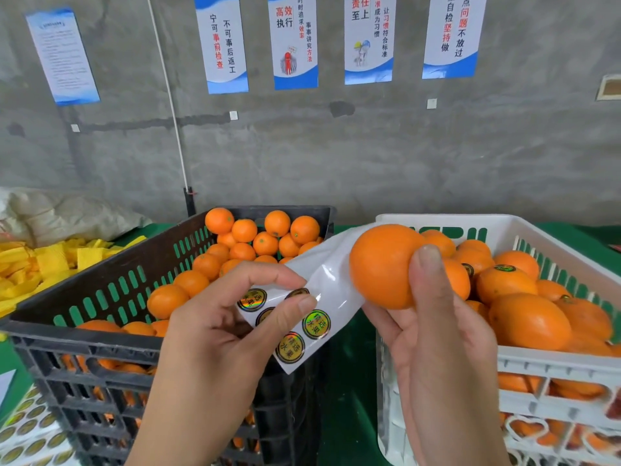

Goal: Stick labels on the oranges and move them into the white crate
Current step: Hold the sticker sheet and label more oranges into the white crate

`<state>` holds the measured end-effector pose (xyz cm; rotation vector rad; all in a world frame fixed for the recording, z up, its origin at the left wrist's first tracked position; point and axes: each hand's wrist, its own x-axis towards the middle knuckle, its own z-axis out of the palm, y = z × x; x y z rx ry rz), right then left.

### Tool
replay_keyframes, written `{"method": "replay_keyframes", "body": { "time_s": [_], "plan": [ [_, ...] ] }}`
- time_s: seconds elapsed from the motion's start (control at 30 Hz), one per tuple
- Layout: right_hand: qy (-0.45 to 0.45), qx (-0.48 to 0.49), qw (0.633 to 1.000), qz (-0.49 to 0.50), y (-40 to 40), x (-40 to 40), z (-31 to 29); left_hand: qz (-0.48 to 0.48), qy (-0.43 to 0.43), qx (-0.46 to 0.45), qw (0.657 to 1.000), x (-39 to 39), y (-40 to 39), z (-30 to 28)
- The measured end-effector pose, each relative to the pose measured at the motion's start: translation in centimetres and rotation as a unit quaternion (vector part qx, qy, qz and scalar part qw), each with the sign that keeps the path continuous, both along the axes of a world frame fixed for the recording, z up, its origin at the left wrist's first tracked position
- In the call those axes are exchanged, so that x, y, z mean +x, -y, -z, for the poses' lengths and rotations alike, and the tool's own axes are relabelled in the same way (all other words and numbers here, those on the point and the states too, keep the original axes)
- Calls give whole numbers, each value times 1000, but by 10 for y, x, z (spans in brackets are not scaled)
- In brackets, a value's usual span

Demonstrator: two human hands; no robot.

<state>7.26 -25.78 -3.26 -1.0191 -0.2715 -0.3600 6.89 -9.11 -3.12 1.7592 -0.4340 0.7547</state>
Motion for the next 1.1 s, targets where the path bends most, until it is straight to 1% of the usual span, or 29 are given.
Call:
{"method": "replay_keyframes", "body": {
  "time_s": [0.07,0.2,0.33,0.4,0.53,0.63,0.7,0.77,0.83,0.9,0.97,1.0,1.1],
  "plan": [
    [3,4,1000,4,-2,2,5,32,-12,-12,999,-1,-2,0],
    [16,1,999,37,-4,7,11,36,-7,43,998,-4,-4,-1],
    [14,-11,999,47,-4,11,15,67,-41,46,996,-5,-7,-2],
    [6,-16,999,45,-4,13,16,57,-44,51,996,-4,-9,0],
    [-1,-12,999,35,-6,15,18,10,-15,87,996,-1,-12,3],
    [-7,-17,999,28,-6,16,21,35,-14,87,996,-3,-14,3],
    [-15,-38,999,22,-4,15,22,55,-24,99,993,-4,-16,3],
    [-26,-83,996,35,-1,15,23,65,-25,100,993,-3,-17,3],
    [-29,-138,987,77,3,14,22,72,-17,98,992,-3,-15,2],
    [-5,-193,970,148,6,13,22,71,-11,93,993,-4,-13,1],
    [23,-214,957,192,8,10,19,76,-9,85,993,-4,-11,0],
    [30,-218,957,190,8,9,18,78,-8,86,993,-4,-10,0],
    [29,-202,971,127,2,6,17,69,1,84,994,-3,-8,1]
  ]
}}
